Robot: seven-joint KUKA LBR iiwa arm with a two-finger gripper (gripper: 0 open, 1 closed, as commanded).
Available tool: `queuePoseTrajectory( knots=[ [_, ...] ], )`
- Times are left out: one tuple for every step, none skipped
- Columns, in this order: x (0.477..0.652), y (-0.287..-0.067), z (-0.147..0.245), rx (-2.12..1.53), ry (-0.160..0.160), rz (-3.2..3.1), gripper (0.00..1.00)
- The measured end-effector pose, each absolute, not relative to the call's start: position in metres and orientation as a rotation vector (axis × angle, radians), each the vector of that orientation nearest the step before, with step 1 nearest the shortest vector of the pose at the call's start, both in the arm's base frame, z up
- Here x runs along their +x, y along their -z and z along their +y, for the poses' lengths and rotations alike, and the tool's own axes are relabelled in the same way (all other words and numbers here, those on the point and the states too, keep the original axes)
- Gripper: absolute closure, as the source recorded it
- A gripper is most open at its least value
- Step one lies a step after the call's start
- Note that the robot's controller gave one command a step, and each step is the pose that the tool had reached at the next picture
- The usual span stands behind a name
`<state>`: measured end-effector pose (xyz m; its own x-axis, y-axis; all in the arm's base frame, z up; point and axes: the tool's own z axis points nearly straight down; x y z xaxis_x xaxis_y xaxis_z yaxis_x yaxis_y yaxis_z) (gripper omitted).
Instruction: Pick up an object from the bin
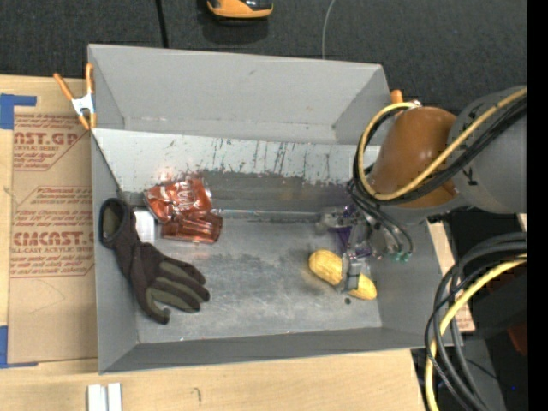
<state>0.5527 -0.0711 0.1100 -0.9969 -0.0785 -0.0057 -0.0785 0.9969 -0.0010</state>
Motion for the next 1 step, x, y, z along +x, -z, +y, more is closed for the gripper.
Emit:
queuePoseTrajectory(
  knots=[
    [0.5111,-0.0806,-0.0762,0.041,-0.002,3.142,0.0]
  ],
)
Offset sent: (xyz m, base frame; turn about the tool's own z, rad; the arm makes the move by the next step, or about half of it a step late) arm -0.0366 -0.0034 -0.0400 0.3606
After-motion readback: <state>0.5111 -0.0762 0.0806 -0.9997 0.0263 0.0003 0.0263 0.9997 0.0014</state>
